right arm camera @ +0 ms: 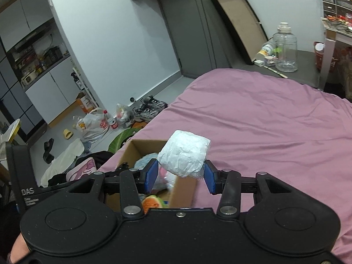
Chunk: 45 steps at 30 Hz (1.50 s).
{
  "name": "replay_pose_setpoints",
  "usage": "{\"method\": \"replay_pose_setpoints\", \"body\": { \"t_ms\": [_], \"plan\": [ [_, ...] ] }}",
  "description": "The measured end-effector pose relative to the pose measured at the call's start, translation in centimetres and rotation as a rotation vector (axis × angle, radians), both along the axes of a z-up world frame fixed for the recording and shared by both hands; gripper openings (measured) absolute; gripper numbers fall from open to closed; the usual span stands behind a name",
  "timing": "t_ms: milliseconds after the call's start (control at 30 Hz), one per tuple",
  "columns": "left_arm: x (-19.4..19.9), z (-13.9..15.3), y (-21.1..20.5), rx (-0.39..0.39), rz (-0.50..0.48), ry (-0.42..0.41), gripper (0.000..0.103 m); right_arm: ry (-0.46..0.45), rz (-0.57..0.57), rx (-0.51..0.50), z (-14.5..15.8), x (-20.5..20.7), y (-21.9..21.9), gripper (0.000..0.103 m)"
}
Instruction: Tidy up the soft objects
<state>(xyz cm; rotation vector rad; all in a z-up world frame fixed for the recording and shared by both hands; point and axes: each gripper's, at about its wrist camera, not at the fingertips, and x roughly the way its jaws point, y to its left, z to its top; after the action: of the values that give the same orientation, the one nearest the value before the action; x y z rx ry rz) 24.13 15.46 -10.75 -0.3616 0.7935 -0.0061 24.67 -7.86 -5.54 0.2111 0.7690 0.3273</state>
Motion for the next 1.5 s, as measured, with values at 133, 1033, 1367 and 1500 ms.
{"method": "replay_pose_setpoints", "body": {
  "t_ms": [133,1033,1367,1500],
  "plan": [
    [0.2,-0.7,1.3,-0.035,0.019,0.018,0.023,0.005,0.015,-0.003,-0.2,0.4,1.7,0.044],
    [0.9,-0.9,3.2,-0.063,0.098,0.052,0.069,0.057,-0.009,0.049,0.1,1.2,-0.2,0.059],
    [-0.7,1.8,-1.1,0.088,0.021,0.055,0.082,0.078,-0.036,0.063,0.8,-1.7,-4.3,0.073],
    [-2.3,3.7,-2.3,0.092,-0.008,0.039,0.084,0.056,-0.052,0.065,1.7,-3.4,-6.4,0.083]
  ]
}}
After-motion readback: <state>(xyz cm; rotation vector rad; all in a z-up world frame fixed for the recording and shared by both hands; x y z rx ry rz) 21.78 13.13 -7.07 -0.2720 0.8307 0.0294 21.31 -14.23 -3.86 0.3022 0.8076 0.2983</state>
